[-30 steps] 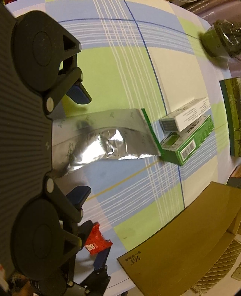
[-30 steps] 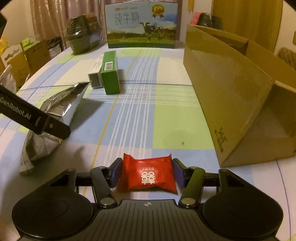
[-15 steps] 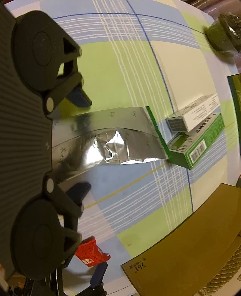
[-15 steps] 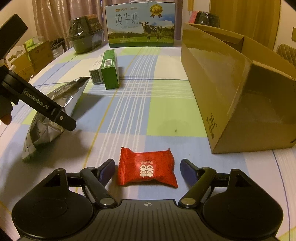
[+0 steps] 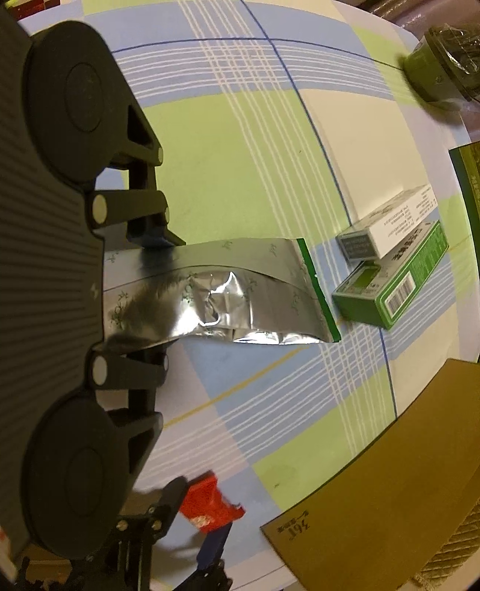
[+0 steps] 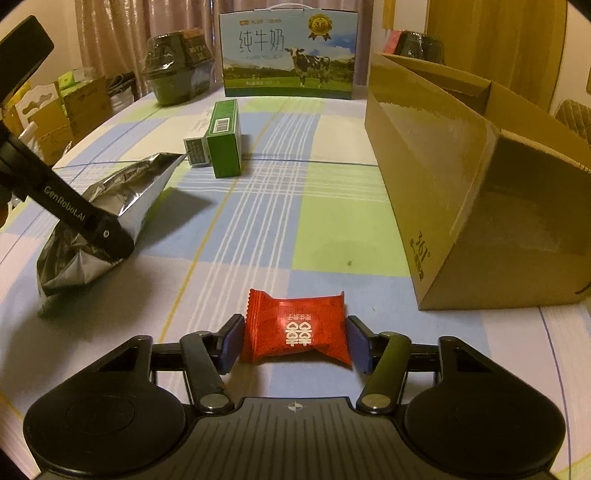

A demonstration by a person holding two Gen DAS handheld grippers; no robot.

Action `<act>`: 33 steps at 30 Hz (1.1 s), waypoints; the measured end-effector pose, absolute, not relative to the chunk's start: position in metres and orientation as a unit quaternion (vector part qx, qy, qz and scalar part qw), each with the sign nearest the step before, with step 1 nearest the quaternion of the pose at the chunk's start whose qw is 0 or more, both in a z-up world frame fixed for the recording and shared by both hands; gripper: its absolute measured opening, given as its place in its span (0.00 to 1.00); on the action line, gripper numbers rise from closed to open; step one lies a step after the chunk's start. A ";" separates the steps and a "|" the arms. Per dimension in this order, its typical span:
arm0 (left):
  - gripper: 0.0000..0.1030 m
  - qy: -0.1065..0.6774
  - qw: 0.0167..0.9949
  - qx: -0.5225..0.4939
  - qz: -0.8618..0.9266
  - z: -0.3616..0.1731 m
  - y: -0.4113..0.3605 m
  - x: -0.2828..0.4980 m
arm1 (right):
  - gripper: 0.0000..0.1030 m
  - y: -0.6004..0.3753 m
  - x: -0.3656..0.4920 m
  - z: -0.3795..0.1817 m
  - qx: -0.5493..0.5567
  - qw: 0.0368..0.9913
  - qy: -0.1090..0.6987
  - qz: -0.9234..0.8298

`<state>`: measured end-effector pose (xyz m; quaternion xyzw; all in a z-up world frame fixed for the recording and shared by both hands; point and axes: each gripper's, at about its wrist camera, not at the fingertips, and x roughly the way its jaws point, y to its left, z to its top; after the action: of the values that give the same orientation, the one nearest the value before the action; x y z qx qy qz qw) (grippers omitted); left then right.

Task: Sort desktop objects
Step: 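Grasp the silver foil pouch with the left tool while the right tool lifts the candy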

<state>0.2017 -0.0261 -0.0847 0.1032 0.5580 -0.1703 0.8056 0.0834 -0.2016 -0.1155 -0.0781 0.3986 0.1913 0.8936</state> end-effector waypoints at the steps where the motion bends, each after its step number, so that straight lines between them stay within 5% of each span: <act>1: 0.35 0.558 0.806 0.102 -0.170 -0.084 -0.027 0.199 | 0.48 -0.202 0.083 -0.114 -0.075 0.894 0.397 0.193; 2: 0.35 0.557 0.807 0.100 -0.169 -0.084 -0.027 0.197 | 0.41 -0.202 0.083 -0.112 -0.076 0.895 0.395 0.193; 33: 0.34 0.524 0.829 0.083 -0.177 -0.029 -0.041 0.156 | 0.39 -0.219 0.065 -0.052 -0.037 0.920 0.340 0.192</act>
<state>0.1559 -0.0412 -0.0287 0.0833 0.5237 -0.1766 0.8292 0.0653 -0.2193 -0.0520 -0.0369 0.3399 0.1922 0.9199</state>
